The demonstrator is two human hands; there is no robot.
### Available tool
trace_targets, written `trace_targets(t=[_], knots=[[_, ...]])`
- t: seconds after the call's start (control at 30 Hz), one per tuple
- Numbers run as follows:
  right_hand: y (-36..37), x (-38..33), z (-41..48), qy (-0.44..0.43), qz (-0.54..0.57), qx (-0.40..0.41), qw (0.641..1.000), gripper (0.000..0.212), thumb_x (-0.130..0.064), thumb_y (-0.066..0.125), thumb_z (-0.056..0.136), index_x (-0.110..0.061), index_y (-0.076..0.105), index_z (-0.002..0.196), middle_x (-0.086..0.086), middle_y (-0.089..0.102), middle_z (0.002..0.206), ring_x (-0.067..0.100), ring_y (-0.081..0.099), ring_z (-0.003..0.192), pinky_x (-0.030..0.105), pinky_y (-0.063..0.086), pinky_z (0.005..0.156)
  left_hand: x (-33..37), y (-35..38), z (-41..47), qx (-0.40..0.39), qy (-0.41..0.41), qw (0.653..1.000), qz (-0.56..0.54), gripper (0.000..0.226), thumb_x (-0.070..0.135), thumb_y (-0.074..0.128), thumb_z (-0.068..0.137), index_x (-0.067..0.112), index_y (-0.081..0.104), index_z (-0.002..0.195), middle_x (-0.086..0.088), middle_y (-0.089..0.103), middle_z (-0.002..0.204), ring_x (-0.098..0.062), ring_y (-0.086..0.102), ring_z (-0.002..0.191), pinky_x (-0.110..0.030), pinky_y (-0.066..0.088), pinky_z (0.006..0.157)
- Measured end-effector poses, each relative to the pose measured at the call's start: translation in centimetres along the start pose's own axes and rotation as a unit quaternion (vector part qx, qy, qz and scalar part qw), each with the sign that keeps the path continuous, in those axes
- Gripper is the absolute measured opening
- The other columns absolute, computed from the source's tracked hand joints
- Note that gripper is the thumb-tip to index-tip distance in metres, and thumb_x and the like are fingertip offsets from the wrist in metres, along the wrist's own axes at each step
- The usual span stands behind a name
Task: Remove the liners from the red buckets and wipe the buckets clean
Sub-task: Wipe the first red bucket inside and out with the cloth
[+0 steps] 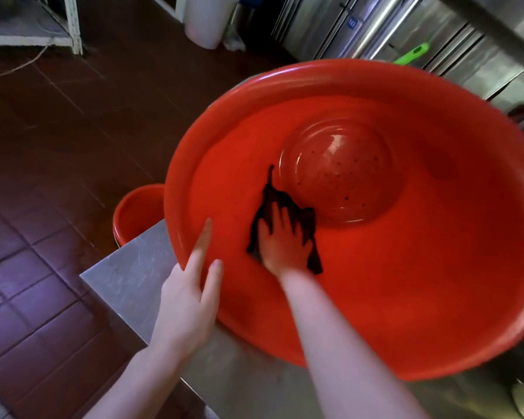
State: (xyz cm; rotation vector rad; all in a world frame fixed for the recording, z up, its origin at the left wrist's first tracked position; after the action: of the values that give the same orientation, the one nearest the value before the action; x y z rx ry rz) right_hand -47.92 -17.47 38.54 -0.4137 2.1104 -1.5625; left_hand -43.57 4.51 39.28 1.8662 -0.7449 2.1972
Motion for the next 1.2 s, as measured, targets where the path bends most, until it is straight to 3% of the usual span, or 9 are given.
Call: trace_targets(t=[0.1,0.23,0.37,0.5,0.63,0.73,0.9,1.07,1.2], knots=[[-1.2,0.4,2.7,0.043,0.047,-0.017,0.998,0.061,-0.051,0.027,0.1,-0.033,0.009,0.155,-0.004,0.015,0.163,0.029,0.018,0.147,0.056,0.016,0.117,2.4,-1.5,0.9,-0.017,0.047,0.999,0.013,0.059,0.048,0.047,0.093,0.071,0.017,0.137,0.016,0.043,0.121,-0.001,0.041,0.108,-0.026,0.035,0.09],[-1.9,-2.1,-1.3,-0.015,0.104,0.0,0.994,0.061,-0.042,0.037,0.099,-0.029,0.017,0.155,0.003,0.029,0.159,0.03,0.034,0.141,0.046,0.031,0.112,5.7,-4.4,2.7,-0.042,0.1,0.992,0.06,0.064,0.036,0.049,0.093,0.067,0.018,0.14,0.015,0.041,0.122,0.006,0.035,0.1,-0.026,0.034,0.089],[-4.2,-7.0,-9.8,-0.165,0.197,0.032,0.966,0.07,-0.034,0.051,0.091,-0.027,0.023,0.154,0.003,0.031,0.158,0.024,0.037,0.14,0.029,0.035,0.109,8.8,-5.4,5.3,-0.078,0.124,0.984,0.098,0.051,0.035,0.037,0.1,0.062,0.024,0.14,0.006,0.048,0.13,-0.011,0.04,0.116,-0.028,0.032,0.089],[-6.9,-9.0,-16.3,-0.238,0.217,-0.001,0.947,0.072,-0.026,0.056,0.077,-0.031,0.039,0.147,-0.005,0.048,0.148,0.012,0.043,0.134,0.021,0.037,0.106,11.7,-6.2,7.8,-0.123,0.124,0.975,0.14,0.051,0.035,0.039,0.099,0.063,0.024,0.138,0.007,0.044,0.112,-0.021,0.052,0.103,-0.029,0.036,0.083],[-9.9,-7.7,-16.1,-0.201,0.191,0.009,0.961,0.052,-0.006,0.061,0.076,-0.023,0.062,0.125,0.004,0.069,0.12,0.02,0.06,0.112,0.025,0.043,0.088,14.7,-6.4,8.8,-0.164,0.159,0.949,0.217,0.065,0.027,0.054,0.096,0.058,0.022,0.143,0.003,0.043,0.107,-0.005,0.046,0.07,-0.025,0.038,0.072],[-12.3,-4.7,-13.9,-0.106,0.262,0.076,0.956,0.03,-0.002,0.062,0.08,-0.012,0.067,0.108,0.01,0.071,0.102,0.027,0.064,0.102,0.034,0.044,0.083,17.9,-5.6,9.4,-0.173,0.197,0.933,0.246,0.068,0.021,0.055,0.095,0.055,0.024,0.144,0.003,0.037,0.104,-0.011,0.045,0.066,-0.026,0.041,0.069],[-15.9,1.5,-10.1,0.005,0.36,0.159,0.919,0.027,-0.006,0.061,0.085,-0.016,0.068,0.109,-0.001,0.068,0.093,0.017,0.059,0.09,0.027,0.04,0.074,23.6,-3.2,11.5,-0.168,0.285,0.903,0.273,0.069,0.007,0.053,0.091,0.047,0.035,0.144,-0.001,0.034,0.096,-0.019,0.05,0.054,-0.036,0.052,0.055],[-21.7,6.0,-7.3,-0.001,0.345,0.228,0.911,0.025,-0.009,0.059,0.087,-0.017,0.068,0.108,-0.014,0.059,0.071,0.014,0.055,0.071,0.022,0.031,0.064,26.9,-0.4,14.1,-0.158,0.336,0.88,0.298,0.067,0.005,0.055,0.09,0.043,0.04,0.143,-0.001,0.033,0.093,-0.015,0.048,0.053,-0.034,0.053,0.051],[-27.5,5.7,-4.9,-0.061,0.25,0.336,0.906,0.035,-0.016,0.059,0.084,-0.021,0.063,0.119,0.002,0.072,0.095,0.029,0.064,0.089,0.027,0.039,0.068,28.6,1.5,17.1,-0.137,0.335,0.876,0.319,0.068,0.003,0.057,0.088,0.042,0.044,0.141,0.0,0.033,0.093,-0.013,0.047,0.052,-0.033,0.053,0.051]])
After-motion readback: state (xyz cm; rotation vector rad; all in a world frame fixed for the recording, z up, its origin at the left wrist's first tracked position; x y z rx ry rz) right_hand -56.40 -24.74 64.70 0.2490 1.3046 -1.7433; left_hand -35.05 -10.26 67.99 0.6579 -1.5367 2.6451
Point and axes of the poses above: each hand's wrist, its own z-axis towards the middle knuckle, its own y-axis out of the palm, x = y × z, the point moved 8 cm from there along z, towards the middle knuckle
